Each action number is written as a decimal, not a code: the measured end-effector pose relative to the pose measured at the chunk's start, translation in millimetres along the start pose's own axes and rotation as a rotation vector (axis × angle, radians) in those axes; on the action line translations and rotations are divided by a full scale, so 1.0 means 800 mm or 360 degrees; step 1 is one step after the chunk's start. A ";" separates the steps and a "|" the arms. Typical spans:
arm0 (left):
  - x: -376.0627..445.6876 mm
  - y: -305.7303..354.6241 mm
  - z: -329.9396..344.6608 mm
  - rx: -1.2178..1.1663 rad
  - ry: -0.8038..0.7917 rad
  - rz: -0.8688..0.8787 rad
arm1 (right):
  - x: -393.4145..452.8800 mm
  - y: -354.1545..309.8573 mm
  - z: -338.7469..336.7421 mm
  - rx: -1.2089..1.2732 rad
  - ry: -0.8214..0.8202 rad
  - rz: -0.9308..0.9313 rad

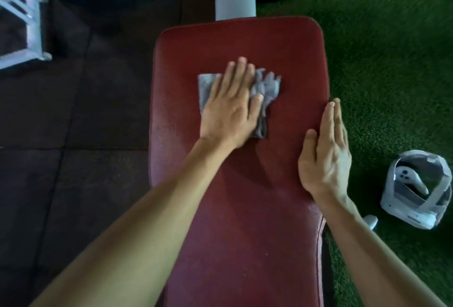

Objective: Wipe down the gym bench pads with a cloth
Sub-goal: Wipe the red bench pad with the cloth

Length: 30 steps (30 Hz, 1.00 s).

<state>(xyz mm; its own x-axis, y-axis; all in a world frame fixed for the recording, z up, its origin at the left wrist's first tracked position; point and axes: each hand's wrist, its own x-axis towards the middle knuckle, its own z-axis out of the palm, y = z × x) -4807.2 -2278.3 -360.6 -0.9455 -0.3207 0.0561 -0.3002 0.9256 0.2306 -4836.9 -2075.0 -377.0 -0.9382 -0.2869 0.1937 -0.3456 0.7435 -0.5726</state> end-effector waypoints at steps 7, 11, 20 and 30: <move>-0.133 -0.018 -0.011 0.0067 0.0194 -0.0721 | -0.002 -0.008 -0.001 -0.0085 -0.0088 0.0054; -0.188 0.067 0.002 -0.0021 0.0040 -0.0617 | -0.004 -0.010 -0.004 -0.0071 -0.0088 0.0067; -0.059 -0.037 -0.014 0.0008 0.0028 -0.0253 | -0.005 -0.009 -0.003 -0.0096 -0.0063 0.0033; -0.211 0.057 0.004 0.0015 -0.0019 -0.0447 | -0.011 -0.011 -0.007 -0.0160 -0.0153 -0.0114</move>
<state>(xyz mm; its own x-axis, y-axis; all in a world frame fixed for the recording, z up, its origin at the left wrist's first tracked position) -4661.3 -2181.6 -362.6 -0.8264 -0.5627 -0.0199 -0.5519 0.8026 0.2263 -4825.4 -2075.9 -369.1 -0.9065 -0.3942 0.1513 -0.4163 0.7744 -0.4765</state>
